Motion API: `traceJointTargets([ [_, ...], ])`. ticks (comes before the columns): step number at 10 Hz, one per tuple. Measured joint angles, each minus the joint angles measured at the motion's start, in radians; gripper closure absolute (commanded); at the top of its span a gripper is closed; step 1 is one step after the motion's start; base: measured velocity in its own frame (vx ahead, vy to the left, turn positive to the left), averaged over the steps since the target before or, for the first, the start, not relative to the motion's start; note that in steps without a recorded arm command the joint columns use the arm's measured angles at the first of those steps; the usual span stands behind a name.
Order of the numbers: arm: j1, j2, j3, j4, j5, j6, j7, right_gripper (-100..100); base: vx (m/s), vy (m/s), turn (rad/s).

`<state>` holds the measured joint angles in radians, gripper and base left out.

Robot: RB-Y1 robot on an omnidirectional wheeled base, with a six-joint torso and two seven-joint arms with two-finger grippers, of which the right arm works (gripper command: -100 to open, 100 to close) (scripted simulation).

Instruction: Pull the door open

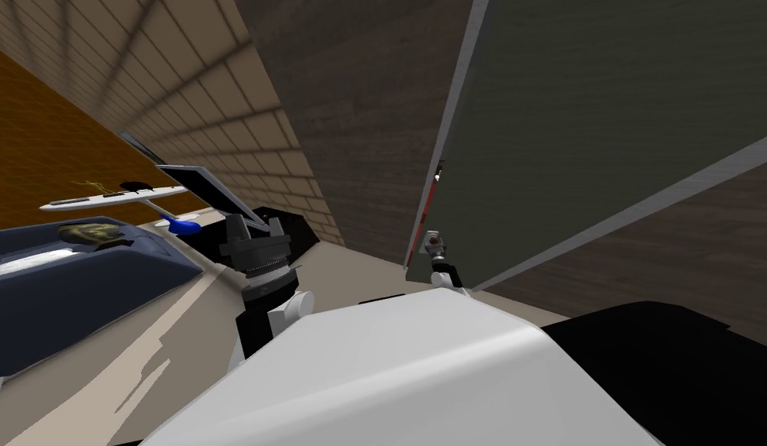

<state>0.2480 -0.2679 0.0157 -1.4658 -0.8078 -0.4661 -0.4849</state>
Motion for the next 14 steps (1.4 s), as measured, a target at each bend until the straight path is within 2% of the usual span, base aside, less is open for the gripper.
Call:
traceJointTargets([
  [6,0.026,0.043,0.03,-0.046,-0.143,0.002,-0.153,-100,-0.071,-0.016,0.041],
  [11,0.043,0.068,0.047,-0.077,-0.23,0.005,-0.252,-100,-0.058,-0.01,0.026],
  [12,0.043,0.068,0.047,-0.077,-0.232,0.005,-0.256,-100,0.083,-0.006,0.175],
  [14,0.041,0.038,0.017,-0.058,-0.244,0.004,-0.282,-100,0.169,-0.015,0.162],
])
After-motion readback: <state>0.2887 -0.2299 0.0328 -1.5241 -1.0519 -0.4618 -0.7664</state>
